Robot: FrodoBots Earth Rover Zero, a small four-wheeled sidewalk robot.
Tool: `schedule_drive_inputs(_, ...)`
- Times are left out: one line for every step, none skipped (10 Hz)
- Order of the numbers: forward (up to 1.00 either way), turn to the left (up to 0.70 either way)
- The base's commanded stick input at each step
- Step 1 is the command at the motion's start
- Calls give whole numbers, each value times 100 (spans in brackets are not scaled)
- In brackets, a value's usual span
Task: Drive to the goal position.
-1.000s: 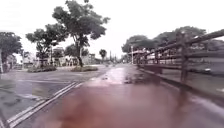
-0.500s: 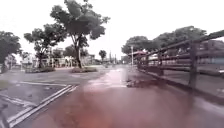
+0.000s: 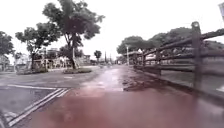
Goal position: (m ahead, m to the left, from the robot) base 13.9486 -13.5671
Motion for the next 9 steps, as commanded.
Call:
schedule_drive_inputs(70, -2)
schedule_drive_inputs(70, 0)
schedule_drive_inputs(70, 0)
schedule_drive_inputs(70, 0)
schedule_drive_inputs(70, 0)
schedule_drive_inputs(70, 0)
schedule_drive_inputs(70, 0)
schedule_drive_inputs(70, 0)
schedule_drive_inputs(70, 0)
